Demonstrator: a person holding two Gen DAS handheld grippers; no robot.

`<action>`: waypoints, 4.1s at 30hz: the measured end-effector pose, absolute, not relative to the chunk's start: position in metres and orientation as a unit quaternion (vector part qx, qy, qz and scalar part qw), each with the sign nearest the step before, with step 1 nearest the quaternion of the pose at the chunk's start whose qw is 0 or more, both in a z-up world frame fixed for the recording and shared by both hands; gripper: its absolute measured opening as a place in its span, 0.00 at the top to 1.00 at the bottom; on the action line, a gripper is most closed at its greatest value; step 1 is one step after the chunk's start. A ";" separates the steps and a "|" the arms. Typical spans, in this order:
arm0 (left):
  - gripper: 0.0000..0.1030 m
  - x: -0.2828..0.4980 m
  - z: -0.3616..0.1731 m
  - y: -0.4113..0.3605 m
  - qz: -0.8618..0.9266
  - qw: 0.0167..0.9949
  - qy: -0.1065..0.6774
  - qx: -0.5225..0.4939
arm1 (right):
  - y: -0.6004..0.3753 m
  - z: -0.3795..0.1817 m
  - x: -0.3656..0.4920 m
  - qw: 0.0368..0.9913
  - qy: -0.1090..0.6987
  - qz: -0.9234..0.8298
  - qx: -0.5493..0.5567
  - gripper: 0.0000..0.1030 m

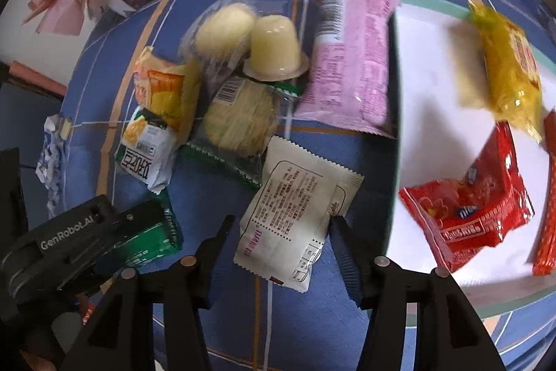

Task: Organize snacks
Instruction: 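Lift the green box with the left tool while the right tool grasps the white biscuit packet, then carry the green box and white packet into the tray and open both tools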

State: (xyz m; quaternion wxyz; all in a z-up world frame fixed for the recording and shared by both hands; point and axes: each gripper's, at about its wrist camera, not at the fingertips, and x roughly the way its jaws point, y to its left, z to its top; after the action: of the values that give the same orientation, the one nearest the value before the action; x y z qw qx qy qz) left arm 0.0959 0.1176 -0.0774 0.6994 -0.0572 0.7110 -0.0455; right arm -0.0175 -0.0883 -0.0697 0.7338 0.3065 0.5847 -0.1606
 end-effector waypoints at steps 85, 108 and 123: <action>0.38 0.000 -0.011 -0.073 -0.266 0.762 0.581 0.108 | -0.224 -0.013 -0.154 0.715 0.474 -0.353 0.375 0.47; 0.38 -0.060 -0.042 -0.147 -0.353 0.721 0.562 0.199 | -0.262 -0.033 -0.203 0.677 0.452 -0.374 0.445 0.46; 0.34 -0.057 -0.034 -0.141 -0.358 0.719 0.568 0.179 | -0.260 -0.036 -0.200 0.673 0.466 -0.372 0.437 0.45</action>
State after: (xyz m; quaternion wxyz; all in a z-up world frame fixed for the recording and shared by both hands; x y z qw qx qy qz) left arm -0.0572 -0.1405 -0.0343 0.7191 0.1787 0.5681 -0.3581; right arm -0.1998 -0.2604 -0.0363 0.6727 0.4374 0.4664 -0.3722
